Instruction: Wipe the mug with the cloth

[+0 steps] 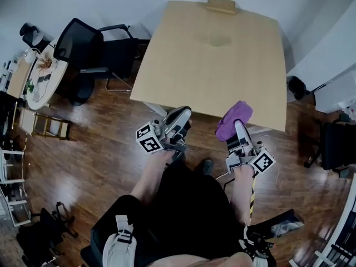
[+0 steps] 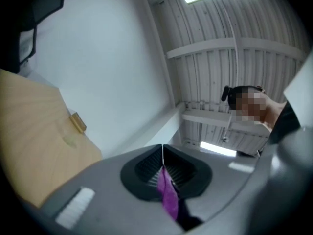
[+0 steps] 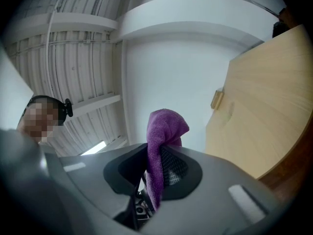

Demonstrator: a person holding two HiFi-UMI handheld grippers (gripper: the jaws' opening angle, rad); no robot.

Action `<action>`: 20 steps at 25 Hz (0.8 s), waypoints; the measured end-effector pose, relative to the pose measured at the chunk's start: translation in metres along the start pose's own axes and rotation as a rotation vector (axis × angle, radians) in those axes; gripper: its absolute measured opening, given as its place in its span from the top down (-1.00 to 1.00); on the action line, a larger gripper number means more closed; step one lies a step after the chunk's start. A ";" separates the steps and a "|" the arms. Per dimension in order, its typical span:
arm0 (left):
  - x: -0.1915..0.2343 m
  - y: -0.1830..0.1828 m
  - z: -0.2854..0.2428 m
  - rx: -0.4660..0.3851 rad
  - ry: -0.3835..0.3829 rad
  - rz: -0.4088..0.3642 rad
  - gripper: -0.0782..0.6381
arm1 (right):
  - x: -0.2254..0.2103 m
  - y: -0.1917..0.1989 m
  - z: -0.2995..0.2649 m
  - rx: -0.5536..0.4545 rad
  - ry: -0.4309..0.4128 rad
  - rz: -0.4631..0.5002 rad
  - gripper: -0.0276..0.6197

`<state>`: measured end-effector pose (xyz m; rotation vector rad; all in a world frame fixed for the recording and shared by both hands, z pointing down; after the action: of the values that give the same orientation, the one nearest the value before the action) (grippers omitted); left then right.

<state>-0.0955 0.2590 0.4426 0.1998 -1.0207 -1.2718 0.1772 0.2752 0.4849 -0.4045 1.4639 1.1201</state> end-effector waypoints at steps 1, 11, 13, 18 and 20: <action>-0.004 0.003 -0.001 0.010 -0.009 -0.014 0.76 | -0.002 -0.001 0.003 0.006 -0.012 0.003 0.73; -0.018 -0.028 0.015 0.047 0.002 -0.090 0.77 | 0.032 0.026 -0.029 0.010 -0.100 0.045 0.73; -0.017 -0.034 0.012 0.053 0.007 -0.111 0.77 | 0.036 0.026 -0.039 0.020 -0.103 0.069 0.73; -0.013 -0.026 -0.001 0.071 0.033 -0.089 0.77 | 0.038 0.020 -0.036 0.025 -0.048 0.104 0.73; -0.013 -0.026 -0.005 0.075 0.043 -0.084 0.77 | 0.040 0.019 -0.037 0.022 -0.059 0.098 0.73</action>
<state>-0.1089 0.2595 0.4161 0.3292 -1.0332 -1.3001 0.1314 0.2683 0.4502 -0.2850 1.4560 1.1835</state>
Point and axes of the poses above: the fingertips, and each gripper's own axes: z backward along the fingers, x to its left, y out of its underside, the point moved 8 cm from there along z, backward along the fingers, and after that the axes turned 11 degrees about y, right-handed, at the moved point
